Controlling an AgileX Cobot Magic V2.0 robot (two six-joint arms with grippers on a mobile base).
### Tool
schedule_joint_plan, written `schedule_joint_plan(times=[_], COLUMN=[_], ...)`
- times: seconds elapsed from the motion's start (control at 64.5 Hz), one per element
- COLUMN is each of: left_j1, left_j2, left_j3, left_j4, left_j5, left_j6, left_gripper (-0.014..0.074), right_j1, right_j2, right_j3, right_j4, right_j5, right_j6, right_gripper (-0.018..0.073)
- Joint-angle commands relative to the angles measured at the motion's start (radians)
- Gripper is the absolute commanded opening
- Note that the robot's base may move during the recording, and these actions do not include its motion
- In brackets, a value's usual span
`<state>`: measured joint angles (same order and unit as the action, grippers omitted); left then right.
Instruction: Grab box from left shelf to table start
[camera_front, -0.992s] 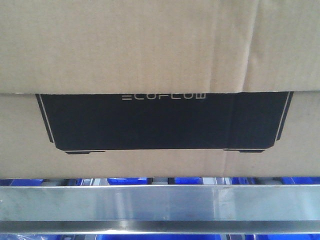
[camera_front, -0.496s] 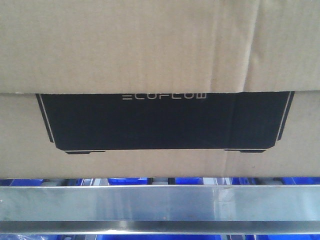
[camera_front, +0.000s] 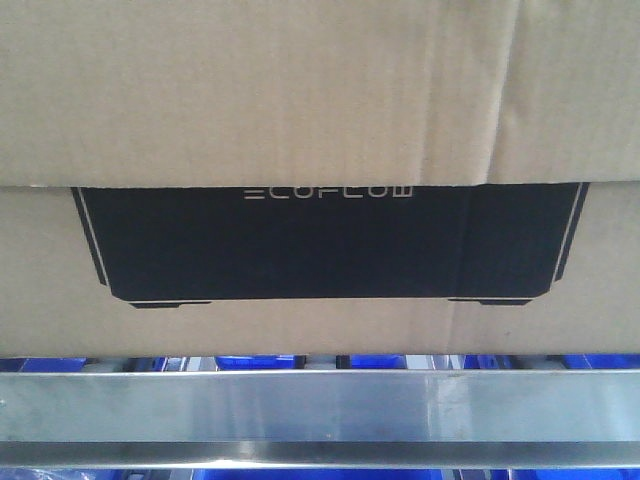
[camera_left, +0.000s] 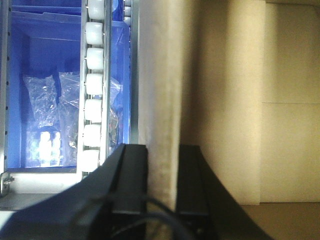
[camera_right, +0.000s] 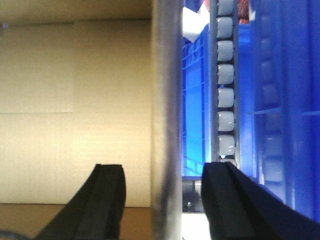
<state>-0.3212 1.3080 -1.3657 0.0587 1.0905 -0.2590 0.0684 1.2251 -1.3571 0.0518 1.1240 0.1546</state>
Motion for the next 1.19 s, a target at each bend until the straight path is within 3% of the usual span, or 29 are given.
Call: schedule_joint_plan(times=[0.0,0.388,0.946,1.039,1.178], left_j1=[-0.007,-0.007,-0.007,-0.007,-0.007], left_j2=[-0.024,-0.024,-0.024,-0.024,-0.024], left_j3=[-0.032,-0.032,-0.032,-0.032,-0.032], left_j4=[-0.012,-0.012,-0.012,-0.012,-0.012], left_j5=[-0.049,-0.049,-0.049,-0.049,-0.049], left_j6=[-0.012,-0.012,-0.012,-0.012,-0.012], left_gripper=[-0.0104,-0.0104,-0.0104,-0.0104,-0.0104], right_j1=[0.001,0.046,0.047,0.047,0.047], right_j2=[-0.017,-0.013,-0.003,-0.003,-0.003], right_j3=[-0.037,-0.037,-0.037,-0.037,-0.037], right_j4=[-0.018,-0.052,-0.064,-0.064,-0.064], right_j5=[-0.048,-0.023,-0.025,-0.025,-0.025], right_j6=[0.02,0.05,0.051,0.051,0.05], right_gripper=[0.0454,0.0448,0.044,0.036,0.0118])
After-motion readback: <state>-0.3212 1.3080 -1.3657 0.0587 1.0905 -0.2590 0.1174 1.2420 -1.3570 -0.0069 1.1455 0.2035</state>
